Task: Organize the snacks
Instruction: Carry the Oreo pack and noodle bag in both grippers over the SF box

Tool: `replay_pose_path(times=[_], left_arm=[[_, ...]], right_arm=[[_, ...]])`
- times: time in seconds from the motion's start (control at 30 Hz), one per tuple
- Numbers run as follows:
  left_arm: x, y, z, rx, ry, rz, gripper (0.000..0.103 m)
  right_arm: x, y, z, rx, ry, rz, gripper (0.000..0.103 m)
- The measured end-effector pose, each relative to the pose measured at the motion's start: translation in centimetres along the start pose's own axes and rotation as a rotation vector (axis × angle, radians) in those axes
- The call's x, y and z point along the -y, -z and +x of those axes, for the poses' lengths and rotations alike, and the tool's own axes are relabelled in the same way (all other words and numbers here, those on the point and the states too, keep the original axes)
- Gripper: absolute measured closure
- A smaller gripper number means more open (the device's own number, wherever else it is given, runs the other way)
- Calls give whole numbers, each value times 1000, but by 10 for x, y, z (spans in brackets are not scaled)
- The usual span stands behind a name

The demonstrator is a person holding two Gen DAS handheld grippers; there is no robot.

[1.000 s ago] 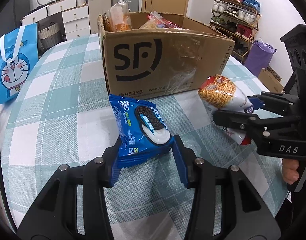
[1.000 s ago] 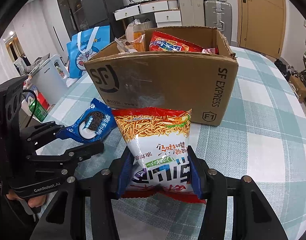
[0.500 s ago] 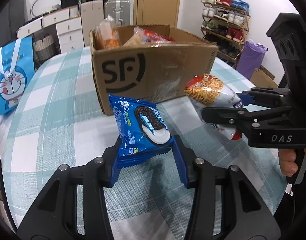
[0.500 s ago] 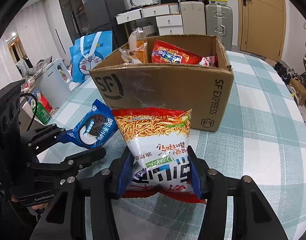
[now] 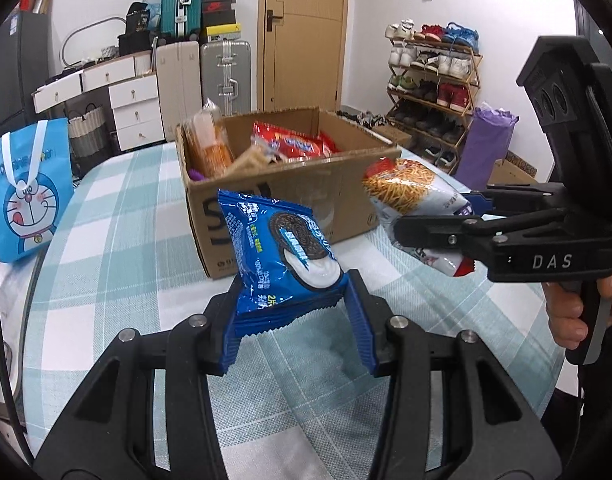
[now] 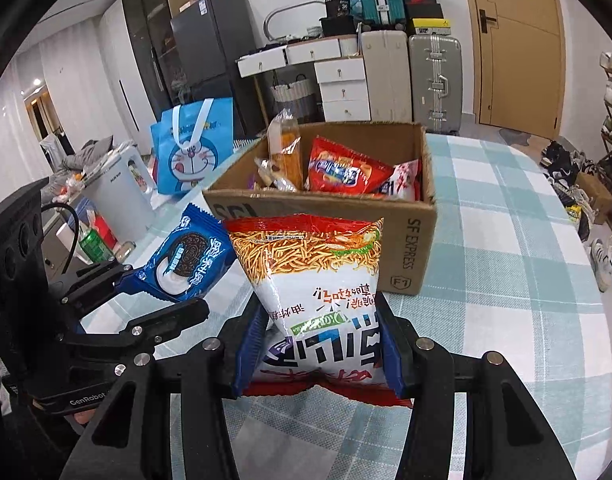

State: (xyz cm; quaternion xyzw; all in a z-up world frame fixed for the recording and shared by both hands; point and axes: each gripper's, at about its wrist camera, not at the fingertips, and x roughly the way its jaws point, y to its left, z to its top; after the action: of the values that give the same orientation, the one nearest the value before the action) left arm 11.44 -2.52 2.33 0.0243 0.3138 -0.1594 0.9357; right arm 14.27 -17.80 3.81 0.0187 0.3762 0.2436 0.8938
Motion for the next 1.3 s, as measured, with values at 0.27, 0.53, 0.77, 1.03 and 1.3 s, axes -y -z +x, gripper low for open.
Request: replay_pose_path(times=[0.27, 0.53, 0.77, 1.03, 1.3], left_arm=[[5, -19, -16, 52, 1, -5, 60], [-2, -37, -20, 77, -4, -43, 60], [-9, -63, -18, 93, -41, -50, 60], [-12, -100, 7, 83, -64, -49, 60], [-2, -116, 38, 54, -91, -11, 62]], right_arm=[[2, -10, -10, 80, -8, 25, 51], [10, -20, -10, 127, -15, 51, 51], [20, -37, 0, 149, -38, 85, 51], [21, -61, 15, 159, -32, 84, 51], [28, -82, 33, 164, 26, 79, 51]])
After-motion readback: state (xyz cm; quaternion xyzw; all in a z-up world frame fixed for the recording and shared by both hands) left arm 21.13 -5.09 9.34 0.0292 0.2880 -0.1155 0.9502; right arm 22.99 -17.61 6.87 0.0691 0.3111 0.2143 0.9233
